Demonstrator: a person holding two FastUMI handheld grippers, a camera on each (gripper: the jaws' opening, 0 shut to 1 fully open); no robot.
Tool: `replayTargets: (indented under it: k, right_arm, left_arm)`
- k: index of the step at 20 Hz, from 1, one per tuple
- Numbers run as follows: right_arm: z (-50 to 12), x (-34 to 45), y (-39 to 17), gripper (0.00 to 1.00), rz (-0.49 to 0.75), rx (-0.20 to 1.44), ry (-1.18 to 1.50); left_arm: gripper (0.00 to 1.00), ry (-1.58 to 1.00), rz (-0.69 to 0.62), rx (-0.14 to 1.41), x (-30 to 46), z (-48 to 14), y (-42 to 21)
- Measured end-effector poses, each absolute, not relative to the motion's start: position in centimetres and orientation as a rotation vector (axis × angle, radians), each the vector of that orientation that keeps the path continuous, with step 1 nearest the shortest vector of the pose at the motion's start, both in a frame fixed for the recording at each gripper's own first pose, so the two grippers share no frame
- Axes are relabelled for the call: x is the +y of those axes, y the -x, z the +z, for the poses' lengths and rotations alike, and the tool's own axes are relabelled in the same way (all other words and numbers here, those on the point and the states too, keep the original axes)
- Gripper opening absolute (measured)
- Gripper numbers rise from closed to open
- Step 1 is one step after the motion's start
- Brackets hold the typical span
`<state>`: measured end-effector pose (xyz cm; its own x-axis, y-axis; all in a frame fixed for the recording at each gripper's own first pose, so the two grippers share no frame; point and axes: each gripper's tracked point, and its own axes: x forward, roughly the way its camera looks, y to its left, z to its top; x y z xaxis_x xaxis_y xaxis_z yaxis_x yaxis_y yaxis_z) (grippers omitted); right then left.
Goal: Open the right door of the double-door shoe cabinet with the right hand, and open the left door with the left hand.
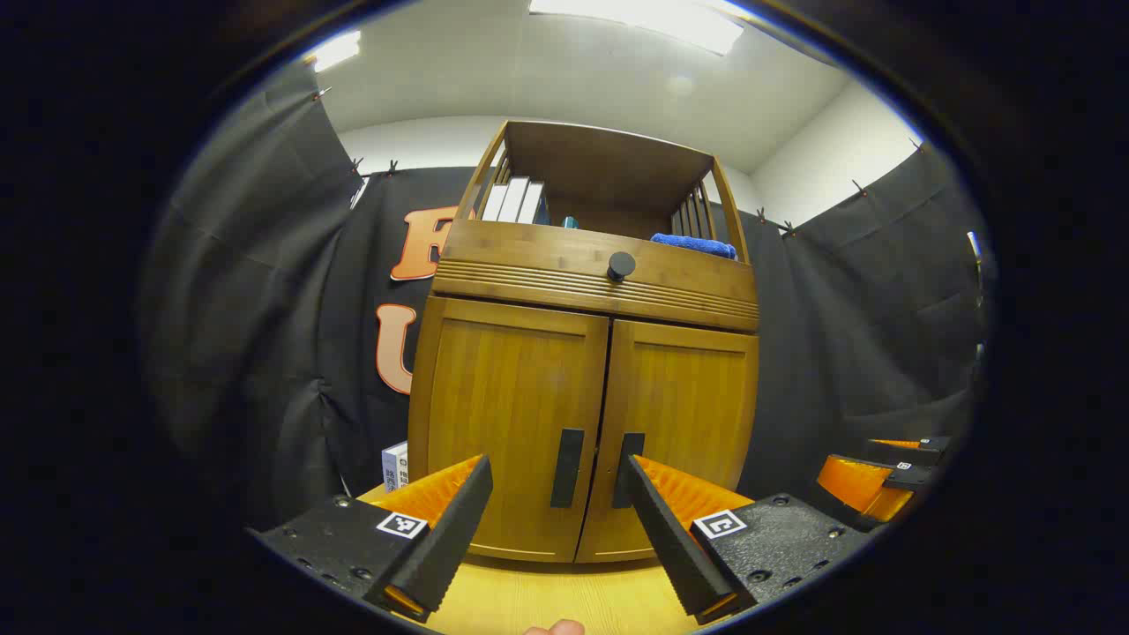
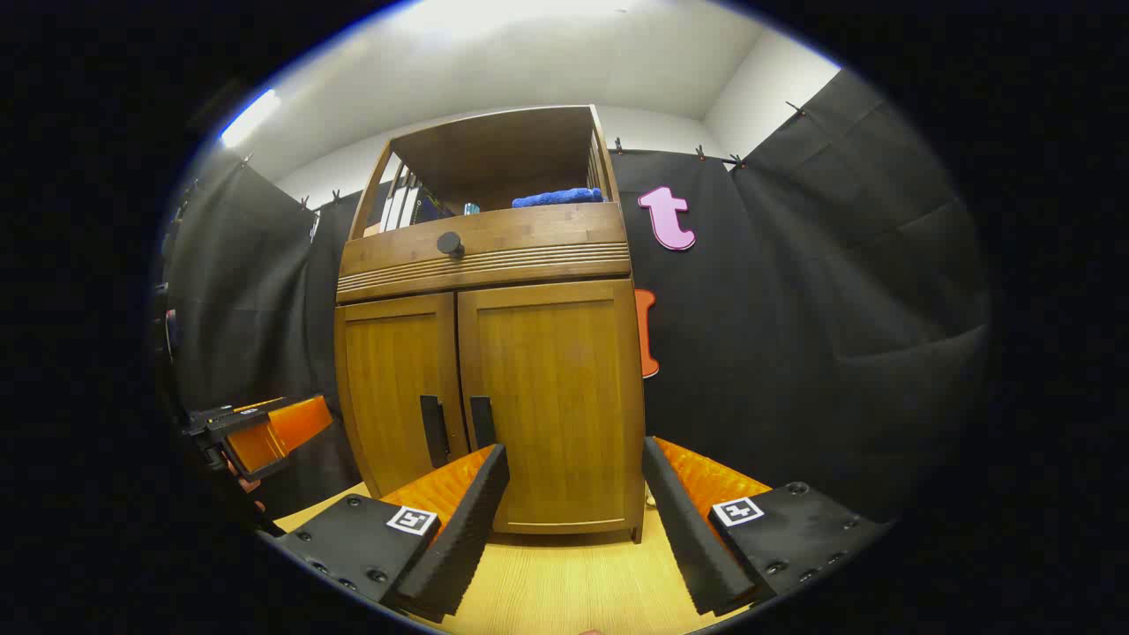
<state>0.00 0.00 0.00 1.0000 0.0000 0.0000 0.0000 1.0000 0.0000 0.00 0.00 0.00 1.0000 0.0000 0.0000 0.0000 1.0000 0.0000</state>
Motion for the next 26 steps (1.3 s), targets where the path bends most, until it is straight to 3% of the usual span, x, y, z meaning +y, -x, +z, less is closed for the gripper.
replayTargets:
  k: [1, 6, 7, 8, 20, 26]
  right_arm:
    - [0.1, 0.0, 0.0, 0.98, 0.001, -0.003, 0.007]
    - [0.5, 0.4, 0.2, 0.98, 0.009, -0.013, 0.013]
    - [0.3, 0.5, 0.2, 0.89, 0.012, -0.010, 0.012]
    - [0.3, 0.5, 0.2, 0.89, 0.015, -0.009, 0.010]
    - [0.0, 1.2, 0.5, 0.89, 0.027, -0.005, 0.000]
    - [-1.0, 1.7, -0.5, 0.89, 0.054, 0.011, 0.029]
  left_arm:
    - [0.92, -0.001, 0.009, -0.003, 0.2, 0.0, 0.2]
    - [0.95, -0.013, 0.039, -0.002, 1.2, 0.0, 0.8]
    - [0.92, -0.012, 0.045, -0.004, 1.4, 0.1, 0.7]
    - [0.95, -0.011, 0.051, -0.006, 1.5, 0.1, 0.9]
    - [0.92, -0.015, 0.060, -0.012, 2.2, 0.2, 1.2]
    - [0.95, 0.012, 0.071, 0.013, 3.1, -0.5, 1.2]
